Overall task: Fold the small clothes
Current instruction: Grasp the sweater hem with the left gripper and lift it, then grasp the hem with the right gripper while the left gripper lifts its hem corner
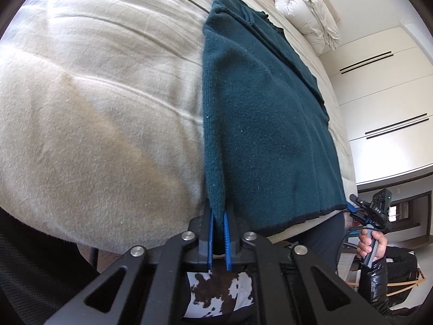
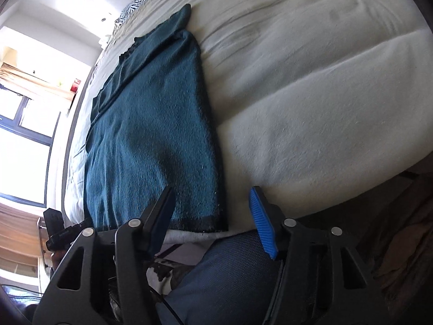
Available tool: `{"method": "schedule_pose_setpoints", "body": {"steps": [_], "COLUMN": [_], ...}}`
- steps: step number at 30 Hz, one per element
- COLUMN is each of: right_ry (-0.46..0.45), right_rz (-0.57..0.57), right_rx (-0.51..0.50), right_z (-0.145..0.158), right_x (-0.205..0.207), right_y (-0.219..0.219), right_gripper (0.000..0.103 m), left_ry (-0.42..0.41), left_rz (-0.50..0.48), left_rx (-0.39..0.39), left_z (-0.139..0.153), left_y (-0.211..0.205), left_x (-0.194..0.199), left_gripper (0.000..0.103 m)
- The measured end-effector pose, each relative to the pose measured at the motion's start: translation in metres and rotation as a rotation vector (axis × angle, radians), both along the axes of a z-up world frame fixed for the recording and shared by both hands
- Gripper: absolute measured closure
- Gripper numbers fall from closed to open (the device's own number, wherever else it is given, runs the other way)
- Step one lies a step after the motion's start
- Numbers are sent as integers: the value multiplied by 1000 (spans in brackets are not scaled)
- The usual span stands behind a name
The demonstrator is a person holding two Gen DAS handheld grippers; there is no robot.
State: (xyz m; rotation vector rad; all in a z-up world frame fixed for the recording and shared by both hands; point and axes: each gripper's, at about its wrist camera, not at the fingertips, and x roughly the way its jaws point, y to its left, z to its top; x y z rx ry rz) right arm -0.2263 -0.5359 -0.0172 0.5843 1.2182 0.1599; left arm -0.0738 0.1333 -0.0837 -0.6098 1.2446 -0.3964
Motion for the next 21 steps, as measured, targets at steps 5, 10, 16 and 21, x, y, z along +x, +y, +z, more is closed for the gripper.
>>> {"method": "schedule_pose_setpoints", "body": {"steps": [5, 10, 16, 21], "right_ry": [43, 46, 24, -21], "right_rz": [21, 28, 20, 24], "right_rx": [29, 47, 36, 47], "right_z": [-9, -13, -8, 5], "right_x": [2, 4, 5, 7], "right_y": [5, 9, 11, 15], "right_gripper": [67, 76, 95, 96], "left_ry": [-16, -20, -31, -50], "left_rz": [6, 8, 19, 41], "left_rx": [-40, -63, -130, -191], "left_z": [5, 6, 11, 19], "left_y": [6, 9, 12, 13], "left_x": [-2, -3, -1, 1], "left_gripper": [96, 96, 96, 96]}}
